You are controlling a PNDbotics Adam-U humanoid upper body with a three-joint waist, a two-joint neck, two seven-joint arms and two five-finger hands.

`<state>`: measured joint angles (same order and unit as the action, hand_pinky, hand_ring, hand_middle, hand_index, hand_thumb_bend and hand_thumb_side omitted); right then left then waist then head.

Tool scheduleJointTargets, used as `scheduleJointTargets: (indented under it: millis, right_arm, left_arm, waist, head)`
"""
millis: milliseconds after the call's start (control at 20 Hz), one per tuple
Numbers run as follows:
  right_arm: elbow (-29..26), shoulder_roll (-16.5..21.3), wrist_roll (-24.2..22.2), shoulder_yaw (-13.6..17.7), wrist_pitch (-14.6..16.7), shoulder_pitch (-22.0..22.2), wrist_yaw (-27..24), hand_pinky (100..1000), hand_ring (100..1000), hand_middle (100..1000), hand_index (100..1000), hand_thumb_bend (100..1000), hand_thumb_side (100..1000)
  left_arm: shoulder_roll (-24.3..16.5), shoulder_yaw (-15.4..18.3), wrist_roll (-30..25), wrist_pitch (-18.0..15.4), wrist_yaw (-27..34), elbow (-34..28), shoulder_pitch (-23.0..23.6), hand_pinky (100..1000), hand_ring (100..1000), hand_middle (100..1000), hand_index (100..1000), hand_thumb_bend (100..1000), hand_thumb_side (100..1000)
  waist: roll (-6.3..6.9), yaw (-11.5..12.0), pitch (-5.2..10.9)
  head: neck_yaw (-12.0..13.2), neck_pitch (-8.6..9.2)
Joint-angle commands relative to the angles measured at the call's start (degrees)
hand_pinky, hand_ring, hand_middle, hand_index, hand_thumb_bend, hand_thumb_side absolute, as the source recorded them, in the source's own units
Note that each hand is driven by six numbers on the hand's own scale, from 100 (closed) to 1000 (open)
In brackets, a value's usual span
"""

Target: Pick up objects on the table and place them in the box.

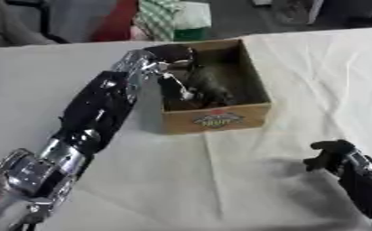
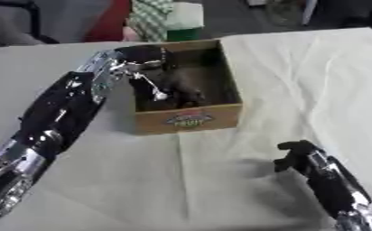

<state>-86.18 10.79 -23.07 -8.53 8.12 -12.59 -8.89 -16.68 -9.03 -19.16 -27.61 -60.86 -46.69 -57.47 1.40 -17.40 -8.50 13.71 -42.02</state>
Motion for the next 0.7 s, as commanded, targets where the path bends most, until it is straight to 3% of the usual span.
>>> scheduleJointTargets:
  millis: [50, 200, 450, 600, 700]
  right_arm:
    - [-0.74, 0.21, -0.02, 0.13, 0.18, -0.67, 0.17, 751, 528, 408, 727, 100, 882]
    - [-0.75, 0.25, 0.0, 0.2, 0.21, -0.67, 0.13, 751, 528, 408, 727, 100, 880]
    - [-0.77, 0.41, 0.2, 0.49, 0.31, -0.59, 0.07, 751, 528, 408, 727, 100, 876]
    - [-0.76, 0.53, 0.39, 0.68, 0.4, -0.5, 0.09, 751, 528, 408, 727, 100, 874]
    - [-0.78, 0.6, 0.52, 0.84, 0.48, -0.44, 0.08, 752, 528, 408, 727, 100, 872]
  left_arm:
    - [-1.56, 0.39, -0.4, -0.02, 2.06, -2.42, -1.2, 765, 748, 755, 795, 564, 672]
    - [-2.0, 0.71, -0.64, 0.34, 5.11, -3.93, -1.27, 768, 752, 763, 800, 540, 691]
    - [-3.99, 1.5, -0.62, 2.24, 13.47, -8.61, -1.05, 763, 739, 753, 800, 430, 649]
    - [-5.91, 2.22, 0.66, 4.46, 18.59, -11.95, -0.32, 757, 727, 744, 795, 313, 611]
    - [-7.15, 3.1, 1.84, 6.64, 22.11, -13.47, 0.57, 746, 710, 732, 788, 177, 626]
  waist:
    - [-0.27, 0.15, 0.84]
    - [-0.33, 0.4, 0.91]
    - [-0.42, 1.1, 1.0]
    - [-0.48, 1.7, 1.06]
    - [-0.56, 2.07, 1.07]
  head:
    - [-0.34, 0.57]
    - [-0.55, 0.63]
    - [-1.22, 0.79]
    - [-1.8, 0.92]
    - [-2.19, 0.99]
